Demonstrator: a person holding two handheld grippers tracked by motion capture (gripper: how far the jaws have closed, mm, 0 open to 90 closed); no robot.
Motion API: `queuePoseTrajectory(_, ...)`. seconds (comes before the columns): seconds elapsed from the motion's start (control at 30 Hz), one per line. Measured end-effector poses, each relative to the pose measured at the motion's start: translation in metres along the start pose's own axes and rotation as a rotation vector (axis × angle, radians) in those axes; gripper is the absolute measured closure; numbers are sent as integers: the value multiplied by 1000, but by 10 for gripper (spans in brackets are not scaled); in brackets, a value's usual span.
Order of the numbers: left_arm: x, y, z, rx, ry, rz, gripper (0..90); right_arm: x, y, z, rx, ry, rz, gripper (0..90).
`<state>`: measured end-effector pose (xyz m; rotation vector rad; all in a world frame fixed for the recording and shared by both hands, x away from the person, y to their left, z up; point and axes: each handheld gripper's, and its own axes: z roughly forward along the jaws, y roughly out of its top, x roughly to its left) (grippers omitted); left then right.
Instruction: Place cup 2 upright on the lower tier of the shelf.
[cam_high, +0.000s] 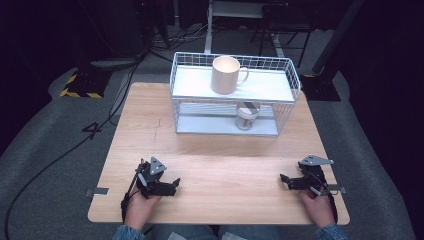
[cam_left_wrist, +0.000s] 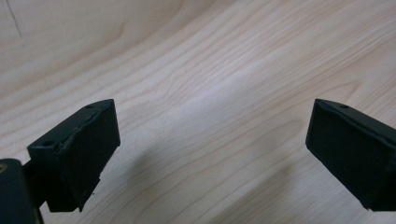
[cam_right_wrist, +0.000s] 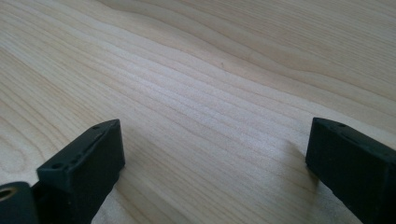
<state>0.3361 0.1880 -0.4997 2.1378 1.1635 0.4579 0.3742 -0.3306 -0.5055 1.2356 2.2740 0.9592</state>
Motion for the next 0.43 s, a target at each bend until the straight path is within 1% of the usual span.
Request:
queuePoseTrajectory(0.03,1,0,1,10,4,-3,35,0,0,0,0,0,0,46)
queuePoseTrajectory(0.07,4,-2,4,31,2,-4,35,0,0,0,0,0,0,46)
queuePoseTrajectory(0.1,6,-3,5,28,-13,-17,27,0,0,0,0,0,0,46)
queuePoseTrajectory(0.17,9,-3,6,32,-8,-25,2,0,0,0,0,-1,1,46)
queuePoseTrajectory(0.2,9,-3,6,30,-3,-23,2,0,0,0,0,-1,0,46)
queuePoseTrajectory(0.3,9,-3,6,32,-4,-27,0,1,-1,-1,1,-9,10,39)
queuePoseTrajectory(0.37,9,-3,6,31,4,-40,0,2,-1,-1,3,-23,23,34)
queuePoseTrajectory(0.43,9,-3,6,32,6,-40,1,2,-1,-1,5,-26,25,27)
